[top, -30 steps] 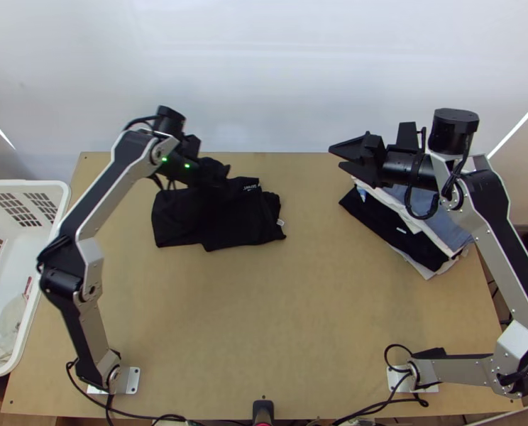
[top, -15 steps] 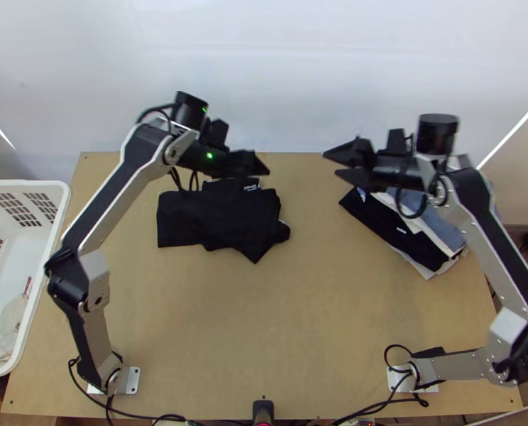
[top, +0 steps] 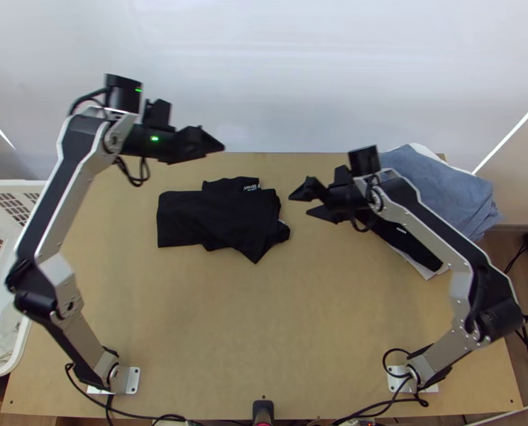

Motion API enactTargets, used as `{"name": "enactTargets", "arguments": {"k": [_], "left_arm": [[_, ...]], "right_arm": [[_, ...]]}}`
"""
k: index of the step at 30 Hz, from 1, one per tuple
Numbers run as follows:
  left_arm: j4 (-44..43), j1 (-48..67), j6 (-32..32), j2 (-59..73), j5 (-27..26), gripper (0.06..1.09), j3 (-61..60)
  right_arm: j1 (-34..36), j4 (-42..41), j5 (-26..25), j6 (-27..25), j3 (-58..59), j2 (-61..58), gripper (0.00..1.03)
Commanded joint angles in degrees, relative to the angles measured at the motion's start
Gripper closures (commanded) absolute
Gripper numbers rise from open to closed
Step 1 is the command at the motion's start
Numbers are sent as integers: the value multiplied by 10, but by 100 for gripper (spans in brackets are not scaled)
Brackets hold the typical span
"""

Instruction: Fold the t-shirt

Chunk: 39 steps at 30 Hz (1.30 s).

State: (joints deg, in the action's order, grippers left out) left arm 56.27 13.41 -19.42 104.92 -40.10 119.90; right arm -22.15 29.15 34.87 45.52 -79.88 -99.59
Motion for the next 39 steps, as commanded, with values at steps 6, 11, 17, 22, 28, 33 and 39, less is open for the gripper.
{"name": "enactTargets", "arguments": {"k": [6, 11, 17, 22, 28, 33, 39], "left_arm": [[0, -42, 20, -56, -2, 10, -43], [-5, -45, 18, -61, -2, 10, -42], [-9, -44, 16, -63, -1, 10, -42], [-12, -44, 14, -66, 3, 10, -42], [-11, -51, 17, -68, 6, 10, -47], [-11, -55, 16, -76, 6, 10, -48], [-7, -74, 17, -89, 6, 10, -48]], "right_arm": [[-28, -51, -5, -115, 11, -77, 5], [-30, -97, -11, -126, 4, -105, 5], [-42, -147, -77, -163, 8, -131, 5], [-50, -156, -122, -192, 5, -158, 5], [-73, -158, -125, -190, -17, -183, 5], [-98, -158, -126, -178, -56, -213, 5], [-139, -156, -136, -166, -128, -257, 5]]}}
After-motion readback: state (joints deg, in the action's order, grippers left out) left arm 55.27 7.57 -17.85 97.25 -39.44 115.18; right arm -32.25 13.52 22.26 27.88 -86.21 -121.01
